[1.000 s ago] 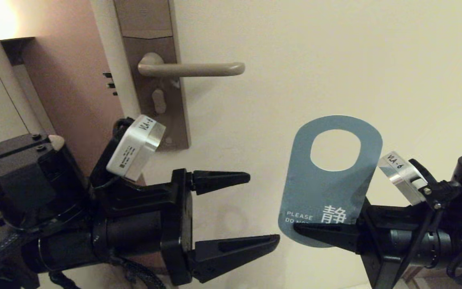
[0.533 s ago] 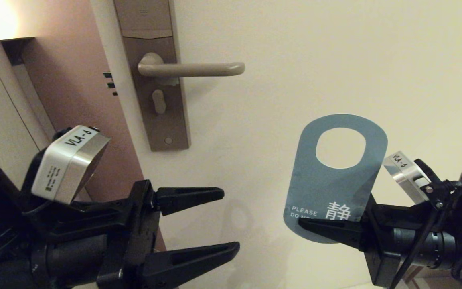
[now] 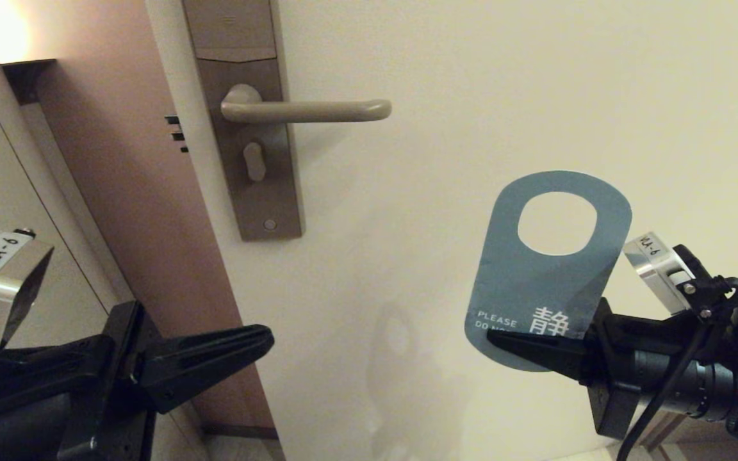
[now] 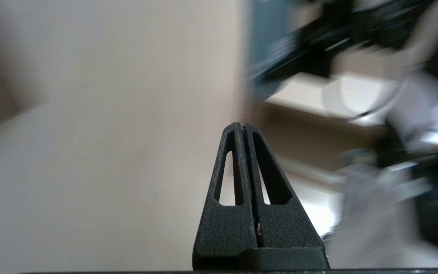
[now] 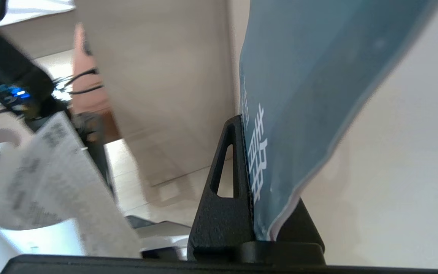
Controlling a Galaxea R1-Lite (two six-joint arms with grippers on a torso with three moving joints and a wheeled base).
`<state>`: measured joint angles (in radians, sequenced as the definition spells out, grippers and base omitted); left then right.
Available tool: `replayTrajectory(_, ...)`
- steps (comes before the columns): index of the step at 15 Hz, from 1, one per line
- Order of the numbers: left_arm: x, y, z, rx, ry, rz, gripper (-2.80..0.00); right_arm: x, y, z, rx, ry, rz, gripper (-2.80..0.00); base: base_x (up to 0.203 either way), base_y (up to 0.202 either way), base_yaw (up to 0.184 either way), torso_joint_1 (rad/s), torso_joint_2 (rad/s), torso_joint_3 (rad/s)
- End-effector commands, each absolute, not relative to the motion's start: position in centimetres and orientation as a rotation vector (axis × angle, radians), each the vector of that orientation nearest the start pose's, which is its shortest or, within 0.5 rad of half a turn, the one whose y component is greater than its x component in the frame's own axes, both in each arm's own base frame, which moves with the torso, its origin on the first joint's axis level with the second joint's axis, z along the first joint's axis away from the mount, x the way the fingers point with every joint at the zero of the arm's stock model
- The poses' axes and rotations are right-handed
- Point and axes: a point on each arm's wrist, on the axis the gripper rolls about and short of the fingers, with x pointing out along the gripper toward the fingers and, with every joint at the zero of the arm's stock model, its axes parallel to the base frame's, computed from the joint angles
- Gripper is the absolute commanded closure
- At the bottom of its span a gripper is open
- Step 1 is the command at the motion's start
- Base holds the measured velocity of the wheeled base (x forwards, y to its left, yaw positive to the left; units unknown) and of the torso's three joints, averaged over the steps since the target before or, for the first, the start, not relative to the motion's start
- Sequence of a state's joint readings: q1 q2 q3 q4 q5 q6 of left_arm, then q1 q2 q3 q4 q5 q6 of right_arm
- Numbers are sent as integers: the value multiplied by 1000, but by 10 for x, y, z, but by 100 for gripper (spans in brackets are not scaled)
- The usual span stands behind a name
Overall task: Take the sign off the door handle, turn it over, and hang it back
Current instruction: Hang the sign back with the other side facing out
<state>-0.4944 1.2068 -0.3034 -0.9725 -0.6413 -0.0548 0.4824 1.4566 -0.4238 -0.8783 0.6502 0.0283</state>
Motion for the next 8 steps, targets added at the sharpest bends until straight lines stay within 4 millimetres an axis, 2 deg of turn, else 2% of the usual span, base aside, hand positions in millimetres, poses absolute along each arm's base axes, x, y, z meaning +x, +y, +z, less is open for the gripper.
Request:
replayTrajectory(1, 130, -67, 194, 10, -63, -1026, 0, 188, 107, 173, 40, 166, 1101, 0, 0, 0, 0, 0, 0, 0)
replayTrajectory(4, 119, -43, 182, 89, -43, -881, 0, 192, 93, 174, 44, 158, 1037, 0, 0, 0, 0, 0, 0, 0)
replayTrajectory(8, 98, -24, 171, 105, -45, -633, 0, 195, 78, 172, 49, 163, 967, 0, 0, 0, 0, 0, 0, 0)
